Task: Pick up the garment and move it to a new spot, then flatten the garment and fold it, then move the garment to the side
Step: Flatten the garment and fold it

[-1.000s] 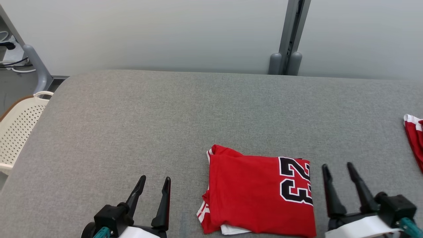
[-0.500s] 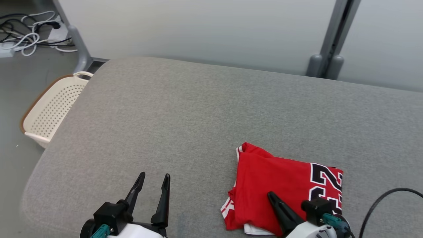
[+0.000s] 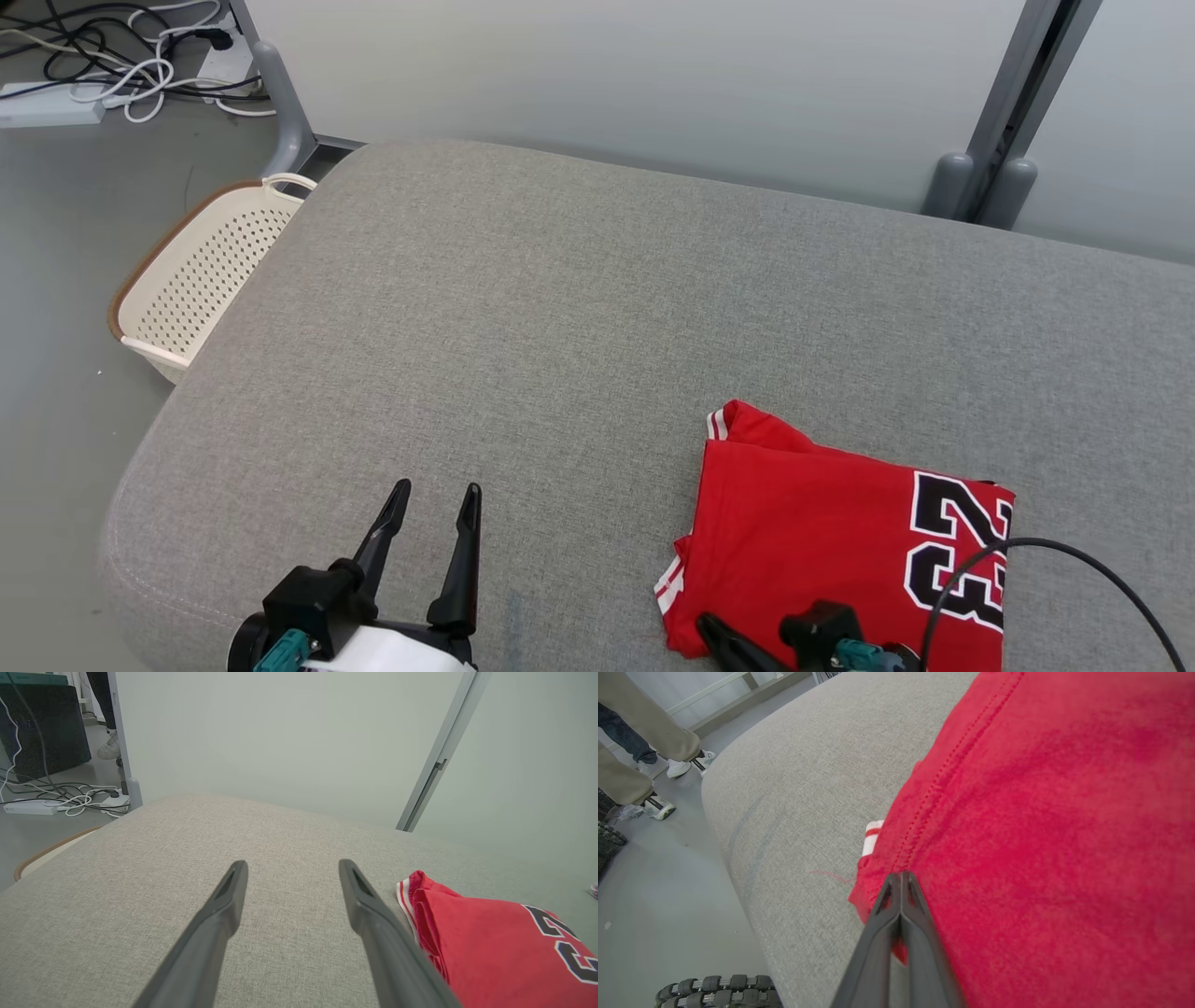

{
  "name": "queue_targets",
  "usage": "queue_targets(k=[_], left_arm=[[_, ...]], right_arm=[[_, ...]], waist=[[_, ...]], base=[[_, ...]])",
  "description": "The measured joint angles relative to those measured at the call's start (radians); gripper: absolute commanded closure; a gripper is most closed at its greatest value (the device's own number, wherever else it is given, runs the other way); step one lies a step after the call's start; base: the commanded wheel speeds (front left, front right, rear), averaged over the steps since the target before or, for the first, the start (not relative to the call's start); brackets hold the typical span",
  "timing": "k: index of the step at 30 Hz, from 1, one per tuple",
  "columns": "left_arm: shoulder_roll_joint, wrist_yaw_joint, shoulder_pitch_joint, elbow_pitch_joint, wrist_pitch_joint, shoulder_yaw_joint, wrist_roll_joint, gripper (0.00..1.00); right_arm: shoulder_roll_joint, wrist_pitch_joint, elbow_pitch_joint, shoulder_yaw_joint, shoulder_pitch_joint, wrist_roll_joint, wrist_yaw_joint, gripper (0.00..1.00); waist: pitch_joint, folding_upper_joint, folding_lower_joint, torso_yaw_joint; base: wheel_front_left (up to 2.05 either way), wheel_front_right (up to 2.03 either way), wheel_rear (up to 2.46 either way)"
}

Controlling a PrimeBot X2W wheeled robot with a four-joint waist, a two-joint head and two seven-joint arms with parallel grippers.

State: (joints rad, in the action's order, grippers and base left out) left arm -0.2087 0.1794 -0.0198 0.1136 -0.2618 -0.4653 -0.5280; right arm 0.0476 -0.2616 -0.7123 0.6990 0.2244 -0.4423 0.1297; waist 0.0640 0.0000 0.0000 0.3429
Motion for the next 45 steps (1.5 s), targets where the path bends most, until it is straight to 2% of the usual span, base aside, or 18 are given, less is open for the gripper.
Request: queue_targets(k=[7, 11, 16, 21, 22, 24, 25, 27, 29, 33, 45], left_arm=[[0.007, -0.005, 0.0, 0.004, 0.0, 0.01, 0.007, 0.0], [0.009, -0.007, 0.0, 0.004, 0.0, 0.016, 0.011, 0.0], [0.013, -0.007, 0.001, 0.001, 0.0, 0.021, 0.02, 0.0], [0.015, -0.012, 0.0, -0.001, 0.0, 0.02, 0.037, 0.0], [0.015, -0.013, -0.001, -0.001, 0.0, 0.018, 0.042, 0.0], [0.015, -0.017, -0.007, -0.001, 0.0, 0.017, 0.051, 0.0], [0.017, -0.019, -0.009, 0.0, 0.0, 0.016, 0.054, 0.0], [0.024, -0.021, -0.012, 0.001, -0.001, 0.015, 0.062, 0.0], [0.028, -0.025, -0.018, 0.01, -0.002, 0.016, 0.07, 0.0], [0.031, -0.03, -0.02, 0.02, -0.002, 0.027, 0.08, 0.0], [0.044, -0.033, 0.019, 0.03, -0.001, 0.073, 0.106, 0.0]], right_arm=[[0.001, 0.0, -0.022, 0.096, 0.042, -0.034, 0.0, 1.0], [0.001, 0.0, 0.009, 0.091, 0.055, -0.033, 0.0, 1.0], [0.009, 0.0, 0.101, -0.002, 0.059, 0.01, 0.0, 1.0], [0.022, 0.0, 0.222, -0.182, 0.045, 0.101, 0.0, 1.0], [0.023, 0.0, 0.251, -0.227, 0.034, 0.127, 0.0, 0.98], [0.022, 0.0, 0.301, -0.307, 0.009, 0.175, 0.0, 0.8], [0.021, 0.0, 0.327, -0.351, -0.008, 0.2, 0.0, 0.67], [0.017, 0.0, 0.375, -0.421, -0.039, 0.238, 0.0, 0.51], [0.009, 0.0, 0.44, -0.517, -0.09, 0.279, 0.0, 0.0], [0.004, 0.0, 0.509, -0.607, -0.148, 0.312, 0.0, 0.0], [0.002, 0.0, 0.599, -0.702, -0.256, 0.251, 0.0, 0.0]], waist=[[0.001, 0.0, 0.0, -0.002], [-0.001, 0.0, 0.0, -0.009], [-0.004, 0.0, 0.0, -0.026], [-0.005, 0.0, 0.0, -0.051], [-0.005, 0.0, 0.0, -0.056], [-0.006, 0.0, 0.0, -0.067], [-0.006, 0.0, 0.0, -0.073], [-0.008, 0.0, 0.0, -0.085], [-0.013, 0.0, 0.0, -0.105], [-0.02, 0.0, 0.0, -0.134], [-0.057, 0.0, 0.0, -0.222]], base=[[0.0, 0.0, 0.0], [0.0, 0.0, 0.0], [0.0, 0.0, 0.0], [0.0, 0.0, 0.0], [0.0, 0.0, 0.0], [0.0, 0.0, 0.0], [0.0, 0.0, 0.0], [0.0, 0.0, 0.0], [0.0, 0.0, 0.0], [0.0, 0.0, 0.0], [0.0, 0.0, 0.0]])
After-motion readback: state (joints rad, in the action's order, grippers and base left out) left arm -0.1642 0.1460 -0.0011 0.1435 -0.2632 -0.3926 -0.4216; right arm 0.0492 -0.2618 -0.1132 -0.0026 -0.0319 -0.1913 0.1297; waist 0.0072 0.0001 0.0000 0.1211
